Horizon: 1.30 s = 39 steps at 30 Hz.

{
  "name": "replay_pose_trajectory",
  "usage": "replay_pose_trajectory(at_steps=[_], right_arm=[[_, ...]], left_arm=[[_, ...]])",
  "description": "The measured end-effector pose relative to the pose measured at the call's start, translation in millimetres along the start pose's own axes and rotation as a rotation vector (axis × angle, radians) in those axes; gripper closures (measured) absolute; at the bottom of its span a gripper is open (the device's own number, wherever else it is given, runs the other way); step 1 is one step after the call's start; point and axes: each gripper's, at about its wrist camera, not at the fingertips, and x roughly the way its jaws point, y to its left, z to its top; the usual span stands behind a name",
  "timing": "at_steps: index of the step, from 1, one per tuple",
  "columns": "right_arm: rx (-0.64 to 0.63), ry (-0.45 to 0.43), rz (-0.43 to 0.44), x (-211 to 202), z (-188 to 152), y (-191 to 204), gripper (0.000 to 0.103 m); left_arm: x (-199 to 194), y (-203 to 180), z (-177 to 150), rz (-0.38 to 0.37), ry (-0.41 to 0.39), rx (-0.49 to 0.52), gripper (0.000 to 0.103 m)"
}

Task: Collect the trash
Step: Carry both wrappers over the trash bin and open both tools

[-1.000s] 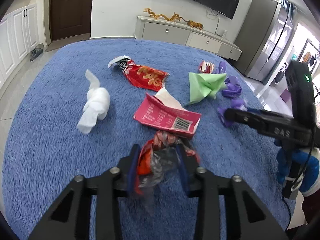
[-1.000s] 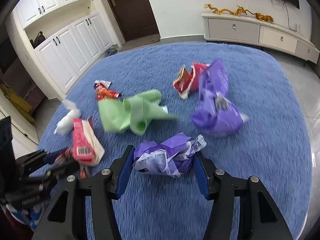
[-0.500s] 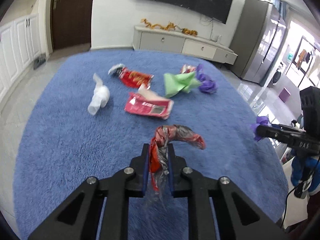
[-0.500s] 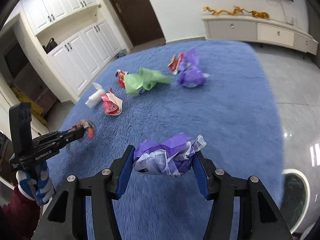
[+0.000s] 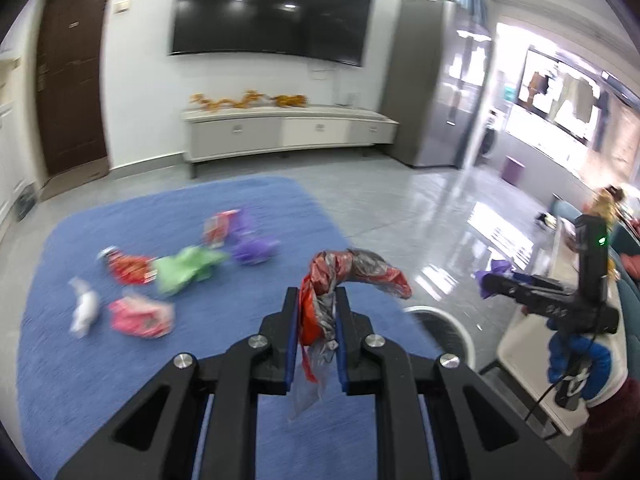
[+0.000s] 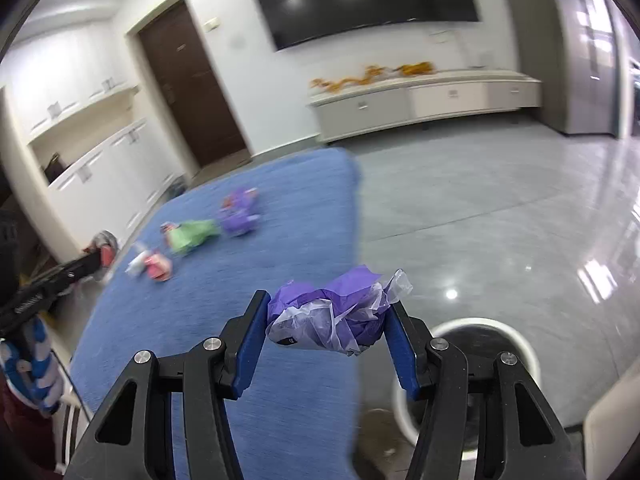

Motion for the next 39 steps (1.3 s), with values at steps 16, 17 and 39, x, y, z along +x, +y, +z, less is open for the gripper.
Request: replay_pose_trajectory(at_steps=[16, 17, 39], right_arm=[[0.299, 0.042, -0.122, 25, -54, -172, 0.047], [0.304, 0.056, -0.123, 33, -56, -177, 0.047], [0.385, 0.160, -0.200, 75, -88, -209, 0.037]], left_arm=[[175, -188, 14, -0.172, 0.286, 0.219, 0.087], [185, -194, 11, -0.176, 0.305, 0.219, 0.087], [209, -189, -1, -0.172, 0.342, 0.165, 0.053]])
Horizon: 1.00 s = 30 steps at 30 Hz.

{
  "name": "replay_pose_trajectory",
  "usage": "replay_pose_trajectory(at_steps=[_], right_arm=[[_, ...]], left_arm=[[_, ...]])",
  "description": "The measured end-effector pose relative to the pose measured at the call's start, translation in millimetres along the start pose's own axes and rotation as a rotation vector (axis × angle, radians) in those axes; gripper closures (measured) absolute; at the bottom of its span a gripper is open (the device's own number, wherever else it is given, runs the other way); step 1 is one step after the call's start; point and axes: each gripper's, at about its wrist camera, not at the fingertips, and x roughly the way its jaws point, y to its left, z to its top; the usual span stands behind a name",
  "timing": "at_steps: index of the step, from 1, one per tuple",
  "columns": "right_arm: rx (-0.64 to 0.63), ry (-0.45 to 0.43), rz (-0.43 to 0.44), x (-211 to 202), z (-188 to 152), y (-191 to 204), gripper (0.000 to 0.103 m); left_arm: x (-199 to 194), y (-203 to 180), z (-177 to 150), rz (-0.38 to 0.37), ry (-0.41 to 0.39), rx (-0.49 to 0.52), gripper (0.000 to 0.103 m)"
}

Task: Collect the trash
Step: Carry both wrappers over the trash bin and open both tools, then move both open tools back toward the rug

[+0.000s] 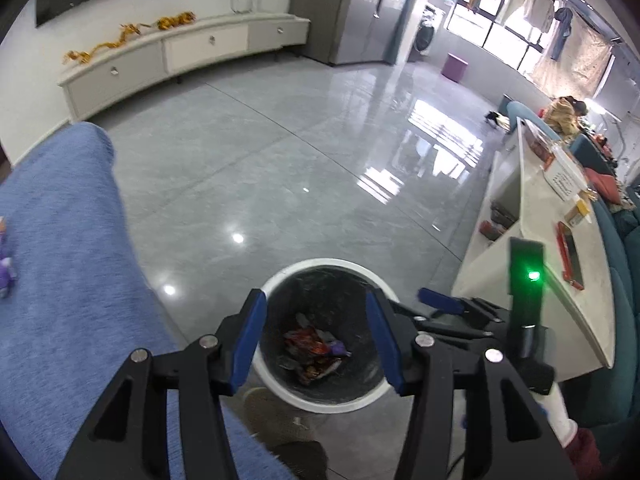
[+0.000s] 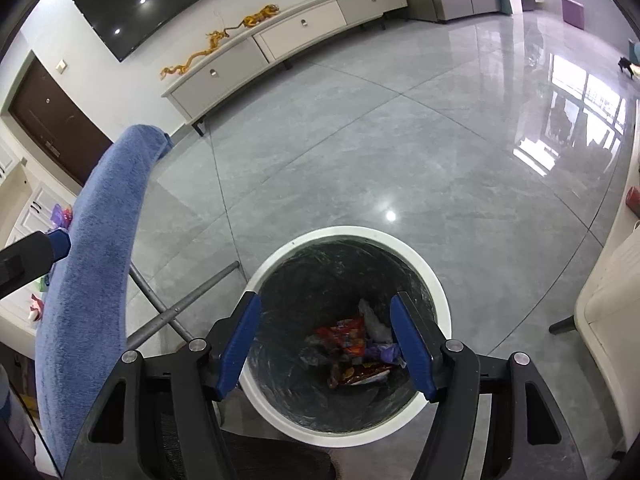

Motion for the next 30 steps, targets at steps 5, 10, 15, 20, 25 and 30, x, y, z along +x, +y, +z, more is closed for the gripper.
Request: replay_pose_trajectory(at_steps=[5, 10, 15, 20, 25, 30], right_arm=[[-0.019, -0.029, 0.020, -19, 0, 16, 0.036], [-0.050, -0.037, 0.041, -31, -4, 39, 0.035], [-0.098, -0.050, 0.050, -45, -6, 66, 0.033], [-0.133, -0.070, 0.049, -59, -5, 88, 0.032], [-0.168, -0.087, 0.044, -75, -6, 109, 0.032], [-0.215, -0.095, 0.031, -86, -6, 132, 0.032]], left_arm=[[-28, 17, -15, 0.088, -0.057, -0.024, 0.053], [-56, 32, -32, 0.195, -0.123, -0.047, 0.053], [-83, 49, -44, 0.256, -0.194, -0.081, 0.053], [-106, 64, -54, 0.282, -0.257, -0.129, 0.052], [-132, 78, -64, 0.308, -0.329, -0.155, 0.052], [-156, 100, -73, 0.325, -0.381, -0.207, 0.052]])
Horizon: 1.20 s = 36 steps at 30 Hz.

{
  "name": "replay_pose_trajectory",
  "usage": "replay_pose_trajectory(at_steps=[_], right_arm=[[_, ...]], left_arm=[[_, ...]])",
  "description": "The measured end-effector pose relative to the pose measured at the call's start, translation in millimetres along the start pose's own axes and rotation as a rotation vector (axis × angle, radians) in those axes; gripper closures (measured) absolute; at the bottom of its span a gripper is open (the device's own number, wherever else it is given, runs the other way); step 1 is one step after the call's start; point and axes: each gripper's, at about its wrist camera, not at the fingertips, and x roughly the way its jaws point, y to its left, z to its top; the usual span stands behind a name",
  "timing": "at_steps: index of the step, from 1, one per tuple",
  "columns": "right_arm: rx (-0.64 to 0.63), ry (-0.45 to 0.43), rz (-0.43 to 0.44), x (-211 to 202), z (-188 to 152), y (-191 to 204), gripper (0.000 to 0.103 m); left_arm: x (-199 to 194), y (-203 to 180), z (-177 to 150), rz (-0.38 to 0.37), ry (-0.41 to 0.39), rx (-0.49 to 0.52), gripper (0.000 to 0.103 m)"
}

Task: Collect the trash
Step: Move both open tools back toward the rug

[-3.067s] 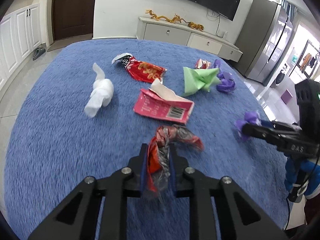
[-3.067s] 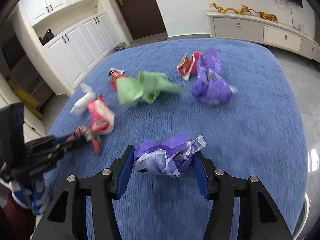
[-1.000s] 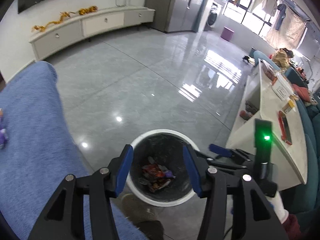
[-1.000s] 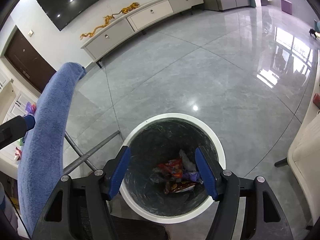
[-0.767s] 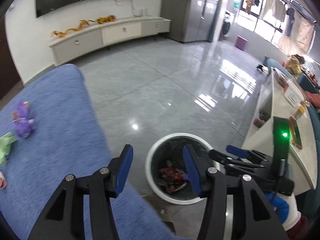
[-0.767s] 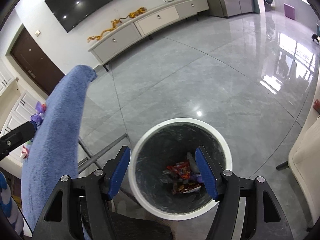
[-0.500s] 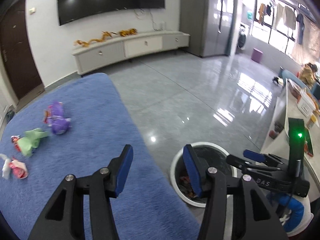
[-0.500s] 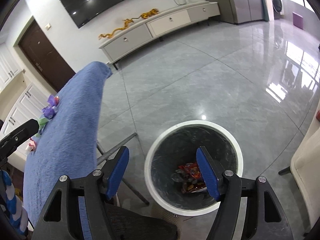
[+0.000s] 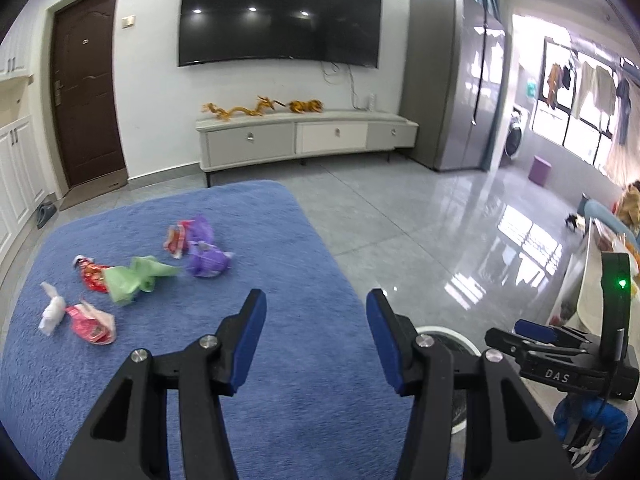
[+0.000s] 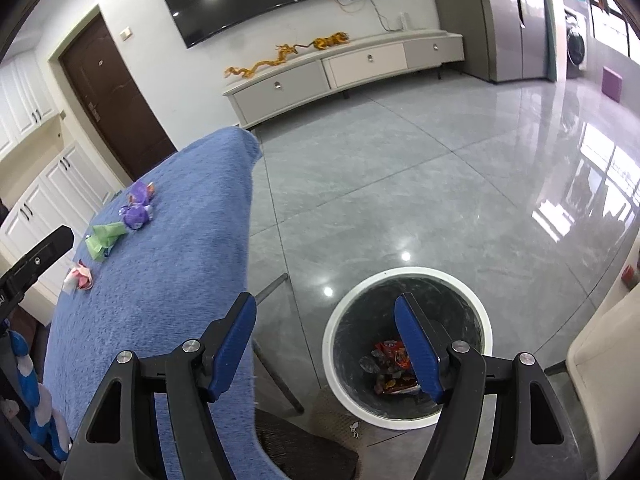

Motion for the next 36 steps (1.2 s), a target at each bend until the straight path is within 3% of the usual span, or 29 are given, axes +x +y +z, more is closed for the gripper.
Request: replay_pose_trajectory(at_steps=[9, 22, 32, 36], right_arm=[[-0.091, -0.012, -0.001, -14, 11, 52, 0.032], [-0.232, -0.026, 0.032, -28, 16, 128, 0.032], [-0.318, -0.088, 0.109, -35, 50, 180, 0.032], [-0.360, -0.119, 0.144, -29, 69, 206, 0.032]], left_arm=[[-26, 57, -8, 0.048, -0.048, -0.079, 0.052], [-46, 148, -24, 0.124, -0.018, -0.221, 0.052], [-70, 272, 1, 0.422, -0.081, -0.318, 0.052], [-70, 309, 10, 0.485, -0.085, -0.341, 0.052]])
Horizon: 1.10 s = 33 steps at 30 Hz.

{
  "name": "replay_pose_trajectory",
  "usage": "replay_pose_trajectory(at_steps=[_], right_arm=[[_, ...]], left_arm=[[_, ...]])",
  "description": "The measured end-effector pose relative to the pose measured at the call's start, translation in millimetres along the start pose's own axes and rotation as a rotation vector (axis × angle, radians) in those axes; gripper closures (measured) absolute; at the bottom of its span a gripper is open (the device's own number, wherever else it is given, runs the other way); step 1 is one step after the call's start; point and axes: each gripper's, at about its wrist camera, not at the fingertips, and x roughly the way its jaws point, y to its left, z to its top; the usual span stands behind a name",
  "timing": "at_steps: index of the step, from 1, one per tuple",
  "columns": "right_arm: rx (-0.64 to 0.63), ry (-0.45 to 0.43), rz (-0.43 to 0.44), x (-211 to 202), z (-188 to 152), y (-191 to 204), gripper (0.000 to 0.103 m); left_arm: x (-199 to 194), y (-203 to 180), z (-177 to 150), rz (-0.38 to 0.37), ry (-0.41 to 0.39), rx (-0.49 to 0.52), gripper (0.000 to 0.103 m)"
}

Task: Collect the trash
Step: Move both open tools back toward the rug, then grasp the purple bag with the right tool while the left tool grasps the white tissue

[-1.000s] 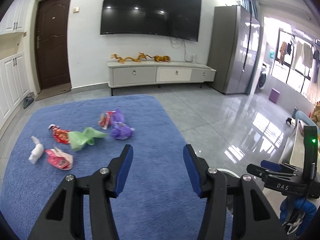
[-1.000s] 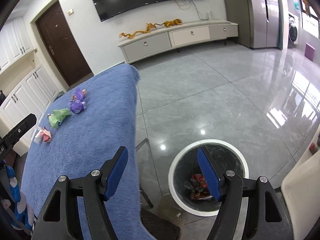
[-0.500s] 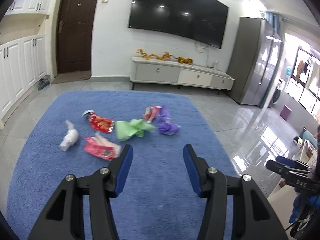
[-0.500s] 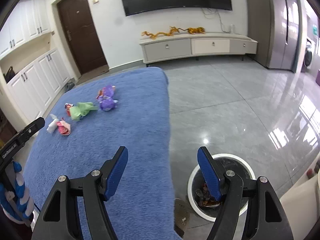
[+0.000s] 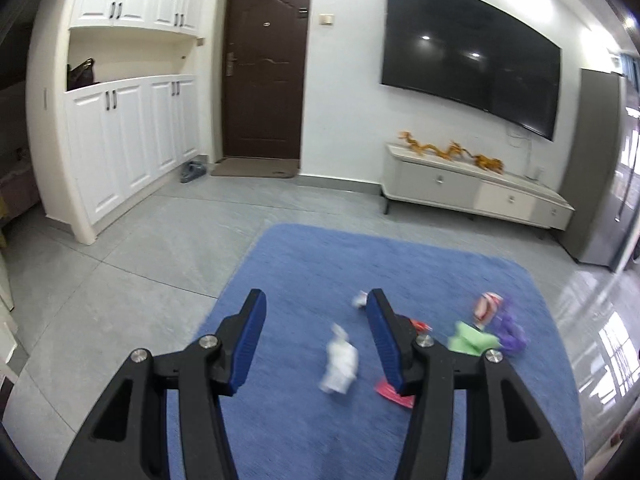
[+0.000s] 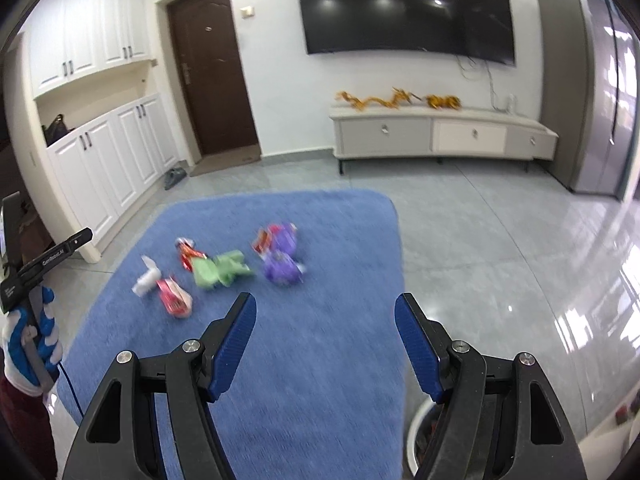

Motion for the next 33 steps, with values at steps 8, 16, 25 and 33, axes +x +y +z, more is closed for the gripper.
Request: replay_pose_trajectory(at_steps=[8, 16, 25, 33], right_arm=[[-0.045, 0.029, 0.048, 71, 29, 27, 0.032], [-0.045, 0.152, 0.058, 180, 26, 47, 0.032], [0.001, 0.239, 0.090, 242, 14, 46, 0.048], [0.051, 0.226, 0.133, 220, -4, 24, 0.057]], left_arm=[[62, 0, -20, -0.023, 0.118, 0.029, 0.052], [124, -16, -54, -0.084, 0.262, 0.059, 0.052], [143, -20, -73, -0.117, 0.329, 0.078, 0.058], [117, -20, -81, -0.154, 0.305, 0.065, 0.080]])
